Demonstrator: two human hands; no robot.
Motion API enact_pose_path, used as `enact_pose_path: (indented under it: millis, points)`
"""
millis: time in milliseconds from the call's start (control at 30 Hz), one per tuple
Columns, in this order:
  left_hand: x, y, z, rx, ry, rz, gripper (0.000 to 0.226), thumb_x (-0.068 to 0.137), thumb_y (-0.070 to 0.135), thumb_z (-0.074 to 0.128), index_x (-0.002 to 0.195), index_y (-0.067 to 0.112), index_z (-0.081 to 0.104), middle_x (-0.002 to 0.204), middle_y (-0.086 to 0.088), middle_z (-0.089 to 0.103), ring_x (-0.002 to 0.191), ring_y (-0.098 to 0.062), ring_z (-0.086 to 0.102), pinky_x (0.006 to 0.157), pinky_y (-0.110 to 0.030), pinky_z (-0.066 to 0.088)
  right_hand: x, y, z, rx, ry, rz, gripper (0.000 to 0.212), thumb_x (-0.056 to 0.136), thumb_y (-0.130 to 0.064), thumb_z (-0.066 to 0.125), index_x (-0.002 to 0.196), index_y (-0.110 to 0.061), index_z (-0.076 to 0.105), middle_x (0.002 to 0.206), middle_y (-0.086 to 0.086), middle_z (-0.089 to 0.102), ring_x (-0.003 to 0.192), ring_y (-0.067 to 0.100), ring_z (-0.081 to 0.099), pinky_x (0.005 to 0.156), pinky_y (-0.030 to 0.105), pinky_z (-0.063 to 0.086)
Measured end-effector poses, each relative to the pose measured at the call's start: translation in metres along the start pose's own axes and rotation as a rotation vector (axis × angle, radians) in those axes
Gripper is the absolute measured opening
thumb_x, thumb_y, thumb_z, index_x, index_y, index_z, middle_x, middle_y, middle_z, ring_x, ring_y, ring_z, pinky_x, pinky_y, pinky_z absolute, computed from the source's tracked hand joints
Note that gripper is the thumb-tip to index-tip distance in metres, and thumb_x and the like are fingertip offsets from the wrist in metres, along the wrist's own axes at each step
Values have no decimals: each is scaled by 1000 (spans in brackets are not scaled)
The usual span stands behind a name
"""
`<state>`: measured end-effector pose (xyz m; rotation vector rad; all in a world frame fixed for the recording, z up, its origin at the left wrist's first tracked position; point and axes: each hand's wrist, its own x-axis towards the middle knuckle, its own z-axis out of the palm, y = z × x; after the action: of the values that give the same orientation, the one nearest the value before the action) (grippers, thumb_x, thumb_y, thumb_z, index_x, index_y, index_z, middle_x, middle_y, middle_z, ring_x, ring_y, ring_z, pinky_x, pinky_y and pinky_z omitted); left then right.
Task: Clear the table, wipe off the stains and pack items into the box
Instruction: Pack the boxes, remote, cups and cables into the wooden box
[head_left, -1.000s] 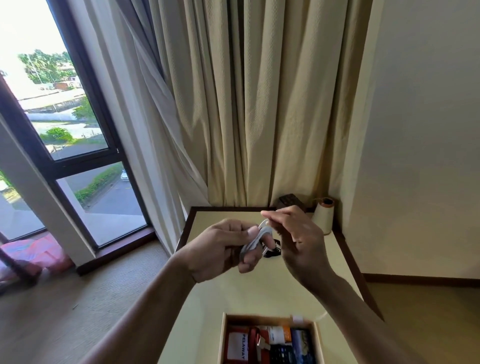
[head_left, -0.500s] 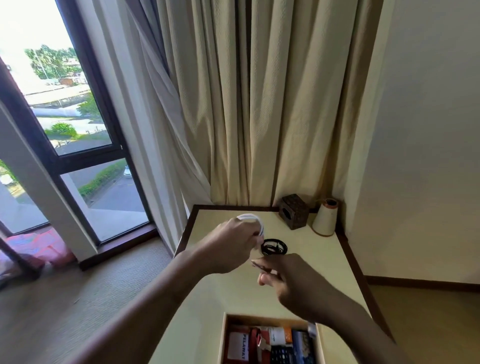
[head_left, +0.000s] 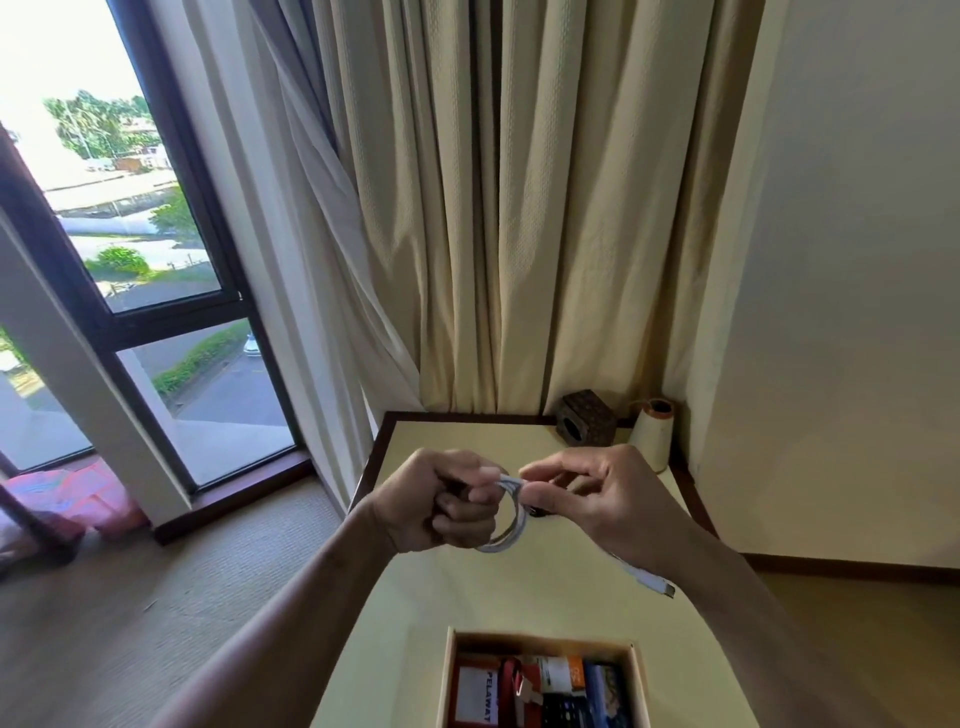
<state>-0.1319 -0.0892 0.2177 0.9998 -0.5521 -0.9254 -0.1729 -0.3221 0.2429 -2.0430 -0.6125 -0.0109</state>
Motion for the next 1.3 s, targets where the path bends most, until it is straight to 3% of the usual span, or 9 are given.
enact_pose_path:
  millis: [133,300,433,533,633,800,933,1067,1300]
  points:
    - [11,-5,16,-173,190,114,34,109,20,42,86,2,58,52,3,35,47,-12,41,49,-24,41,3,-9,13,394,152,127,17,95,-24,68,100,-11,79,85,12,76,81,33,74,70,36,63]
    - [20,-8,38,265,653,249,33,106,25,57,100,-4,72,62,-5,48,65,-22,55,77,-36,51,1,-3,7,366,298,125,15,97,-21,66,101,-16,80,82,8,77,81,27,75,71,27,61]
    - [17,-6,44,149,613,282,27,107,22,55,94,0,65,60,-3,34,58,-18,46,69,-37,50,-3,5,0,326,211,78,19,98,-17,64,111,-20,78,85,10,75,76,31,69,68,35,59]
    - [15,-3,46,61,624,276,26,107,21,55,91,2,63,61,-2,29,55,-16,40,64,-35,49,-9,14,-4,124,165,84,24,98,-17,65,118,-27,74,105,-10,75,98,9,68,86,33,58]
    - [15,1,52,26,625,255,25,106,19,56,90,1,64,61,-3,28,54,-17,39,64,-36,50,-7,18,1,-139,332,73,21,97,-23,66,114,-31,74,109,-22,66,110,3,60,93,27,51]
    - [24,4,67,190,749,233,28,105,23,58,89,3,69,59,-2,42,59,-19,50,75,-37,43,0,14,13,297,601,256,15,95,-16,70,103,-26,78,93,-9,79,88,9,75,83,36,63]
    - [23,8,66,425,839,186,33,103,33,60,82,13,74,59,2,47,64,-17,41,70,-37,30,-2,12,12,513,665,310,13,93,-10,71,103,-13,78,84,9,78,79,23,77,78,41,64]
    - [21,10,67,448,795,124,34,104,35,59,83,13,75,59,2,47,63,-16,40,70,-38,28,-3,7,7,600,649,313,16,94,-6,66,105,-11,77,88,9,78,83,24,76,74,33,62]
    - [22,14,65,347,766,105,32,102,37,61,86,15,76,63,2,49,69,-16,44,76,-40,29,-7,2,5,697,419,392,17,94,0,60,106,-5,72,93,14,77,90,32,74,85,53,61]
